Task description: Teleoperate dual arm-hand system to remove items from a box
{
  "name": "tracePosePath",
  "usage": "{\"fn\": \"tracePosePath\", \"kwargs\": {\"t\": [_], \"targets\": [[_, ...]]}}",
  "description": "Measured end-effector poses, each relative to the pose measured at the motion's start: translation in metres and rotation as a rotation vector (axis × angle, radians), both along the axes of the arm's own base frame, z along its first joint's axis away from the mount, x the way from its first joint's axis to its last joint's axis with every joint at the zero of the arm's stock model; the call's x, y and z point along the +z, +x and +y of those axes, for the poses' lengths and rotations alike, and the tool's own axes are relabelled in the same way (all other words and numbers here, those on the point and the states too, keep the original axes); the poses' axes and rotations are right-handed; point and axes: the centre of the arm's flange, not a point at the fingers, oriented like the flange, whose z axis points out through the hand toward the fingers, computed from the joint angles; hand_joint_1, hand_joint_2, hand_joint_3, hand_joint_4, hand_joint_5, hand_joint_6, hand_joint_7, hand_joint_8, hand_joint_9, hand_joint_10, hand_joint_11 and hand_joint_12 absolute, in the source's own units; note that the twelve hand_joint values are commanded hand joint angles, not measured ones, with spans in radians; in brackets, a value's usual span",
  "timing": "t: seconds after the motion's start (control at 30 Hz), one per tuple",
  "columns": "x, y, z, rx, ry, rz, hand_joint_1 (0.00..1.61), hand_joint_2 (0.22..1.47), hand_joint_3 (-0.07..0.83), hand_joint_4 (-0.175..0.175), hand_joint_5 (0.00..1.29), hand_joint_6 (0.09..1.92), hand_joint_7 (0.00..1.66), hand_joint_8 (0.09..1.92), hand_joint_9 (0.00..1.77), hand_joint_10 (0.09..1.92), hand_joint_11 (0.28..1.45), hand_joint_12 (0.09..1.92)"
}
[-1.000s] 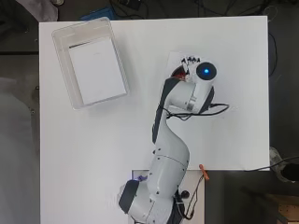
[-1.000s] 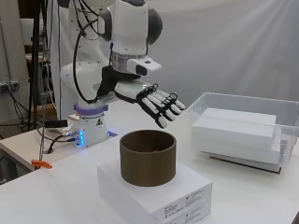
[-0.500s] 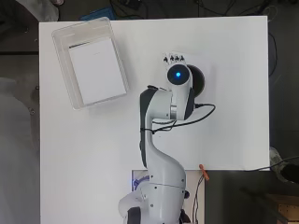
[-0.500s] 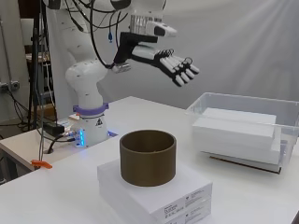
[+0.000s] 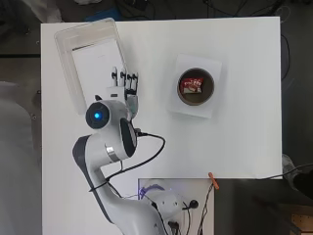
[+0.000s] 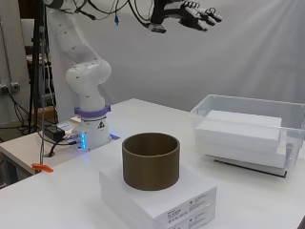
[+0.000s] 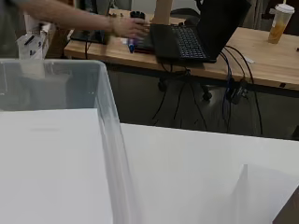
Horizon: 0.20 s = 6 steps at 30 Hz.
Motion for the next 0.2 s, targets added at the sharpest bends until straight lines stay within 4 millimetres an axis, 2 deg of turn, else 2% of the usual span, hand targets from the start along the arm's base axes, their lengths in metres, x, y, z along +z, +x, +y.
{"fn": "tracePosePath", "kwargs": {"t": [0.07, 0.2], "targets": [[-0.0099, -0.0007, 0.0023, -0.017, 0.004, 0.016, 0.00, 0.93, 0.003, 0.012, 0.11, 0.09, 0.30, 0.09, 0.52, 0.09, 0.53, 0.09], [-0.0017, 0.0056, -0.0005, -0.068, 0.047, -0.015, 0.00, 0.97, 0.009, 0.015, 0.10, 0.09, 0.32, 0.09, 0.57, 0.09, 0.55, 0.09]]}}
